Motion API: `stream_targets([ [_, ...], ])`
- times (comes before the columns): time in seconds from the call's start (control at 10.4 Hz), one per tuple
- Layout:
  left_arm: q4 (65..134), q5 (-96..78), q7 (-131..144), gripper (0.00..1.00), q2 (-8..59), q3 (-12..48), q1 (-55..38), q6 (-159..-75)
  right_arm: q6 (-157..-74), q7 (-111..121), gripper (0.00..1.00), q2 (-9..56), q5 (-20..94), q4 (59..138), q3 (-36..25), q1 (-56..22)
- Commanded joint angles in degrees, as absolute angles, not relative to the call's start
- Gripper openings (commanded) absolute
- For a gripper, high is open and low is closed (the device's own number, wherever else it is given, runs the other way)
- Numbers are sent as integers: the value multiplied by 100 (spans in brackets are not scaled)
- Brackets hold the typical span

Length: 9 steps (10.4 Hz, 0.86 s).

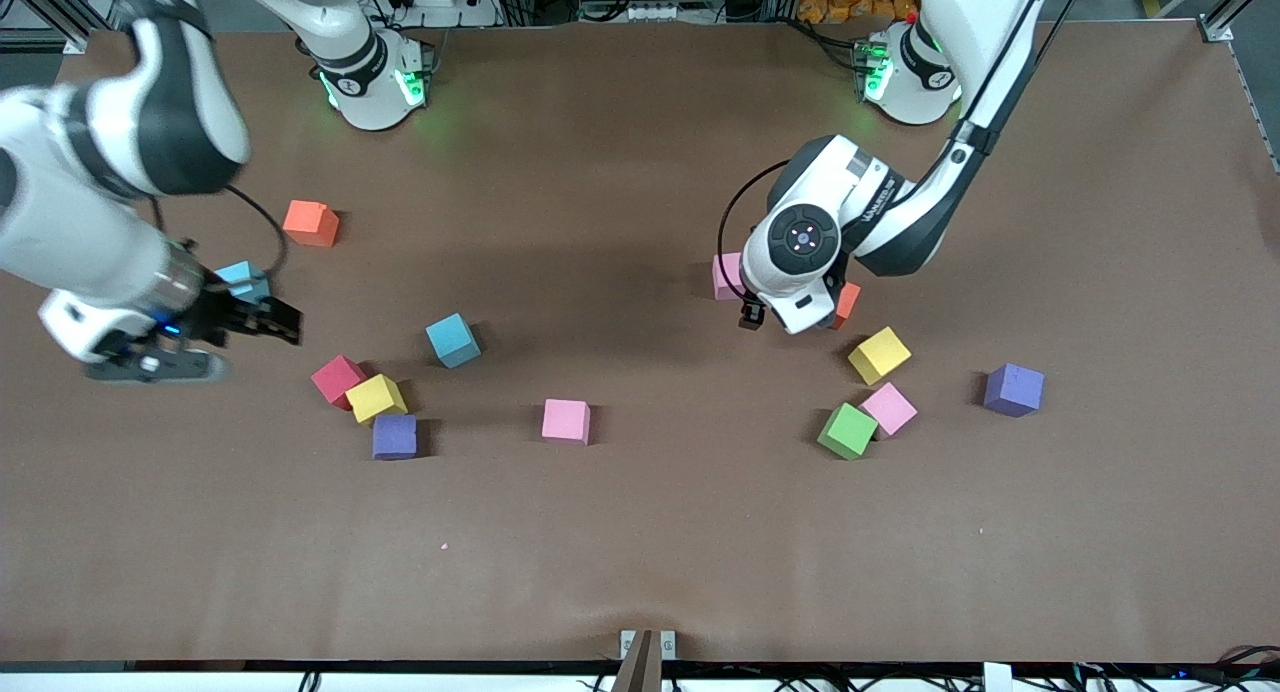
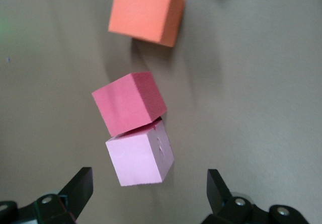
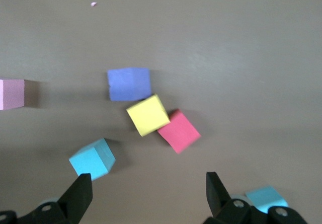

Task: Arrange 11 blocks into digit 3
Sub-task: 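Reach the left gripper to the lavender cube while the right gripper reaches the purple cube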

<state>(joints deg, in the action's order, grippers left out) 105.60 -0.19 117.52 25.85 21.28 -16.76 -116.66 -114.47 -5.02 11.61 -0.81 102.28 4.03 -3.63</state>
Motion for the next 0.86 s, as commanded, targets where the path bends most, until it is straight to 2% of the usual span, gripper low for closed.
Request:
stream_targets([
  [0.0,11335,-70,12251,100,2338,2118,-1801,-12424,-12134,-614,100,1545,-79,10380,396,-526],
  [0.1,11512,-70,12496,100,2338,2118,-1802,-12619,-12442,-763,100,1860,-44,10371,404,-536],
  [0.38,11584,-123,12786,100,2417,2118,-1758,-12797,-14049,-799,100,2652,-62,10389,326,-790],
  [0.57,11698,-123,13121,100,2461,2118,-1801,-12945,-14709,-1097,100,3039,-114,10389,264,-948],
  [0.77,11751,-141,13288,100,2496,2127,-1810,-13200,-14897,-1081,100,3129,-280,10424,124,-1098],
])
